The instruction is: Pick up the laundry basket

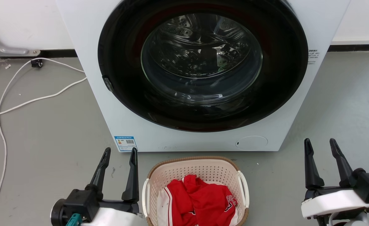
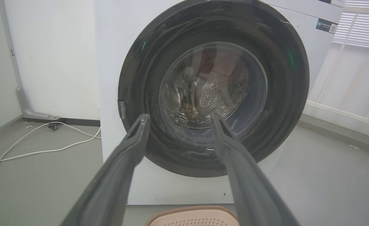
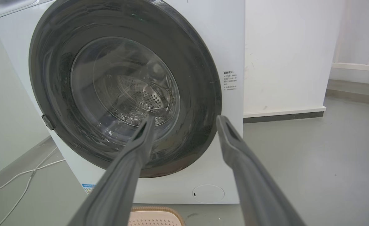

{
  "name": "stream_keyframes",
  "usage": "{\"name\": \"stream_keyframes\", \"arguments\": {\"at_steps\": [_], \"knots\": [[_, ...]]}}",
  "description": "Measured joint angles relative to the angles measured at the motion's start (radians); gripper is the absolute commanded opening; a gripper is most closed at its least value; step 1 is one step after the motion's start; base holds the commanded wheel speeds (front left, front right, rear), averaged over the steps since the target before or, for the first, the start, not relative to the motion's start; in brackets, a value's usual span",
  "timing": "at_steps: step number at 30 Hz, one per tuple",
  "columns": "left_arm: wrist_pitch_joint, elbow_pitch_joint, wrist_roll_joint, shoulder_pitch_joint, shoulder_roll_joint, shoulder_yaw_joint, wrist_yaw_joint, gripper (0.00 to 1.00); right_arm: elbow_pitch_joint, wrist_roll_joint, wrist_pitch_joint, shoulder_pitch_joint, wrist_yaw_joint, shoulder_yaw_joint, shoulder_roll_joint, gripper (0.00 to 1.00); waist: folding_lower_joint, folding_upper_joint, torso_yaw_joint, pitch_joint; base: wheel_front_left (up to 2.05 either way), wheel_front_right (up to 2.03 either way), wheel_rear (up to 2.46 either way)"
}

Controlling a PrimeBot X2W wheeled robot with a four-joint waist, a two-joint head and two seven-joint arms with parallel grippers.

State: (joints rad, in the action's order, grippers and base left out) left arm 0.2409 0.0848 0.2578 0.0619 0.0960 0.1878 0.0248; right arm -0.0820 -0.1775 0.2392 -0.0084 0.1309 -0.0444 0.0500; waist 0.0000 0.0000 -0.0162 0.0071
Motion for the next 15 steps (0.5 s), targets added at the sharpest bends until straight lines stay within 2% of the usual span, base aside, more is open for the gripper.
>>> {"name": "stream_keyframes", "arguments": {"at_steps": [6, 15], "knots": [[0.009, -0.066, -0.079, 0.013, -0.025, -0.038, -0.082, 1.0, -0.012, 0.031, 0.011, 0.0, 0.0, 0.003, 0.0, 1.0, 0.0, 0.0, -0.001, -0.001, 0.0, 0.0, 0.0], [0.019, -0.088, -0.157, 0.013, -0.041, -0.061, -0.105, 1.0, -0.015, 0.066, 0.023, -0.001, 0.0, 0.009, 0.0, 1.0, 0.0, 0.0, -0.002, 0.0, 0.0, 0.0, 0.0]]}}
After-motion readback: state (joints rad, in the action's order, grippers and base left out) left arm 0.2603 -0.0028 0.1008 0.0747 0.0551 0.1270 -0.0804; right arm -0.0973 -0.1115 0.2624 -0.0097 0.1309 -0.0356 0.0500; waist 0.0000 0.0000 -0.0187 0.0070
